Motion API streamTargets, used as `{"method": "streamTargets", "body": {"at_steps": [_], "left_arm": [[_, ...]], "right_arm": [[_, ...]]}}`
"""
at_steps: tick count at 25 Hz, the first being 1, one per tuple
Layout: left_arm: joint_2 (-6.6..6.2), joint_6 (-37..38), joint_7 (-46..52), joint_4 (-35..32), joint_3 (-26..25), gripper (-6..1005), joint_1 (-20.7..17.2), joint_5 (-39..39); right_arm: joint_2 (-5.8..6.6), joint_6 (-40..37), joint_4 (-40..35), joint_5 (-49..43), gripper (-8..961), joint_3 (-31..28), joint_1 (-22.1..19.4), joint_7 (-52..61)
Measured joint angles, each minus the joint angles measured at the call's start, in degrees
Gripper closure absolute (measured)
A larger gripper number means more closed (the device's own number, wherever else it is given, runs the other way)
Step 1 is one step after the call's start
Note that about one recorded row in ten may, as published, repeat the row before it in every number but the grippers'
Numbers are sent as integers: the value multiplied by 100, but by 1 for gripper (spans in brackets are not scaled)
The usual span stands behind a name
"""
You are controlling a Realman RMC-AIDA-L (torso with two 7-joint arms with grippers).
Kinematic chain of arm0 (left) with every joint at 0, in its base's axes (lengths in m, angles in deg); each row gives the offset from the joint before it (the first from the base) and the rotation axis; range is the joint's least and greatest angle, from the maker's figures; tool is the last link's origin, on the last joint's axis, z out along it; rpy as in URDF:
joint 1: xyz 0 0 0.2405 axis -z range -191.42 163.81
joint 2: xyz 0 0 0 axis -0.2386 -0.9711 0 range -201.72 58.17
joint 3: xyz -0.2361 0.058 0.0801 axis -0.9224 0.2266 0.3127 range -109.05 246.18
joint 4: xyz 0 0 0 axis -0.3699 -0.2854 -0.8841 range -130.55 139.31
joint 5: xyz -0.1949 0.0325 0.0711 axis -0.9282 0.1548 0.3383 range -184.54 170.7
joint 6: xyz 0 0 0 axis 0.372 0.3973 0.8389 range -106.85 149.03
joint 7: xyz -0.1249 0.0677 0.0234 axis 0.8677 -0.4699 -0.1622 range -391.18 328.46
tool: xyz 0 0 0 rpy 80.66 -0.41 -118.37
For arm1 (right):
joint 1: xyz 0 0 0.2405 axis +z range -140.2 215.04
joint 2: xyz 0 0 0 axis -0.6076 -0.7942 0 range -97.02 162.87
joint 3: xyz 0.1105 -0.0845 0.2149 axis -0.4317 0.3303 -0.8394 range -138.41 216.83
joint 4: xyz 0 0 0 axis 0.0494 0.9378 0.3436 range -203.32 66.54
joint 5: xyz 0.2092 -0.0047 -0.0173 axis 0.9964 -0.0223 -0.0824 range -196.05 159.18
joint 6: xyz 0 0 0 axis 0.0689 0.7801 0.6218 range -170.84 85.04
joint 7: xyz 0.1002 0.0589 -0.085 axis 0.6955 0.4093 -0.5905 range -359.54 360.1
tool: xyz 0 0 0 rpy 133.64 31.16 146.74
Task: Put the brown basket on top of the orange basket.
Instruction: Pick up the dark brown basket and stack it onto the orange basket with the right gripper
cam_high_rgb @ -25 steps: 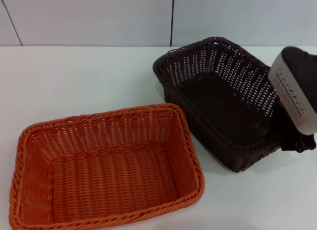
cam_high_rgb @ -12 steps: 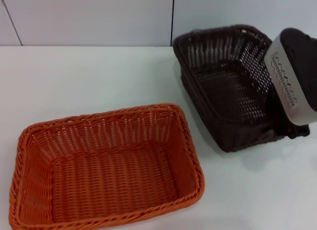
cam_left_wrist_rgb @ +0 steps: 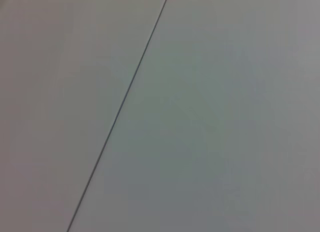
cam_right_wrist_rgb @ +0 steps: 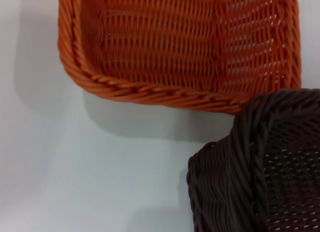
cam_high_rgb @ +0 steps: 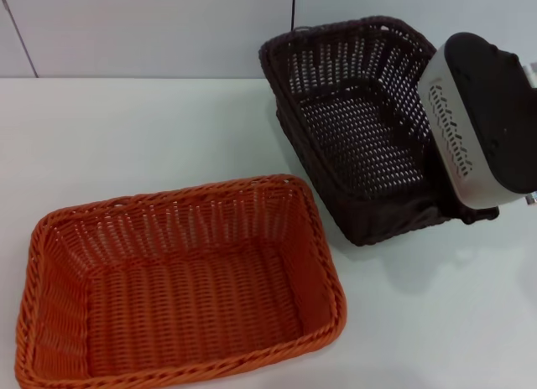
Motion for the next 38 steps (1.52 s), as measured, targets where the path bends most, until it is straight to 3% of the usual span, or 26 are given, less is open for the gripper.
{"method": "streamTargets", "body": {"at_steps": [10, 14, 21, 25, 29, 38], "left_arm": [[8, 0, 0, 0, 0, 283, -1, -7], [101, -61, 14, -31, 0, 284, 61, -7], [122, -295, 35, -238, 5, 284, 61, -5], [126, -406, 59, -251, 6, 283, 1, -12], [127, -636, 78, -246, 2, 283, -147, -231], [118, -786, 70, -254, 2, 284, -293, -490]], "right_arm": [[36, 350, -1099, -79, 827, 203, -50, -15], [122, 450, -1683, 6, 828, 197, -7, -307], [232, 487, -1971, 713, 828, 208, 249, -834], [184, 484, -1971, 1101, 828, 281, 300, -1313], [58, 418, -1931, 1570, 828, 376, 331, -2194], [50, 456, -1596, 2251, 828, 90, 249, -3874]]}}
